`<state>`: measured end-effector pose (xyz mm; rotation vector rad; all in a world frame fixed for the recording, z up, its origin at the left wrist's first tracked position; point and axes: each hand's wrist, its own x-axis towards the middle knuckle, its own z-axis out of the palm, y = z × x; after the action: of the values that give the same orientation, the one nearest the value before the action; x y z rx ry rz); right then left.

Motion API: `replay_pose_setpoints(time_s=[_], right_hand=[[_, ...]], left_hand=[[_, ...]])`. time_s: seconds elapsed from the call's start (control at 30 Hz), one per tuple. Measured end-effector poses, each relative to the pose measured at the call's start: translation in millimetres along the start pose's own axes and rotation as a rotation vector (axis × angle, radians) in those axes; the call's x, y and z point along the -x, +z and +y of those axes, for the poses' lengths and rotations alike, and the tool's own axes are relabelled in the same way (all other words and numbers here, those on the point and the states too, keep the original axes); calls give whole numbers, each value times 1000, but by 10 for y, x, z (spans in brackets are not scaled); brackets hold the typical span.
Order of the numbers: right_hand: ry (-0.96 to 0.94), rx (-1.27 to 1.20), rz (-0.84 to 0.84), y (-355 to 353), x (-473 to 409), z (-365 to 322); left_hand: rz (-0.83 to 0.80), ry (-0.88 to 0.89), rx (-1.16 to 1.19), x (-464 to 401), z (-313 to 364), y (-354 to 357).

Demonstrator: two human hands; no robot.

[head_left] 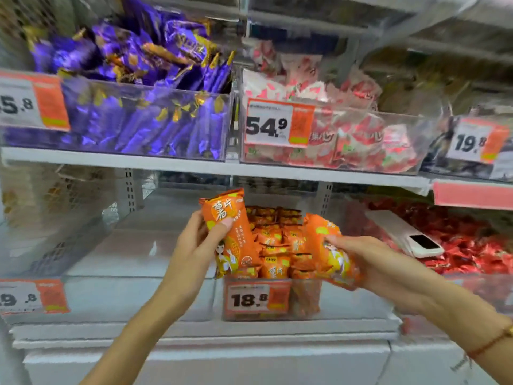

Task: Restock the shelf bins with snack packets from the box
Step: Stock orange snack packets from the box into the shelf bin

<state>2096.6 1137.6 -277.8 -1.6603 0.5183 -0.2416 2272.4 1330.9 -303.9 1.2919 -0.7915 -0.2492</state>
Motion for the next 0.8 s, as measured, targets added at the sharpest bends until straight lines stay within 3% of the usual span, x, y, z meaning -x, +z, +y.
replay_pose_setpoints(time_s=[0.13, 0.23, 0.3, 0.5, 0.6, 0.73, 0.8], right_hand=[[2, -100, 249, -410, -470, -48], [-77, 91, 426, -640, -894, 20], [-104, 248, 521, -719, -1163, 93], [14, 538, 516, -823, -1874, 407], [-27, 654, 512, -919, -2203, 578], [-99, 690, 509, -1288, -2767, 1019], [-104, 663, 555, -1130, -2551, 893]], left_hand=[[-66, -40, -265, -399, -187, 146], [-29, 61, -571, -547, -266, 195], [2, 103, -640, -596, -279, 238], [-30, 141, -615, -711, -398, 351], [-31, 119, -612, -735, -429, 359], [-54, 98, -556, -755, -450, 347], [-64, 90, -507, -767, -466, 332]])
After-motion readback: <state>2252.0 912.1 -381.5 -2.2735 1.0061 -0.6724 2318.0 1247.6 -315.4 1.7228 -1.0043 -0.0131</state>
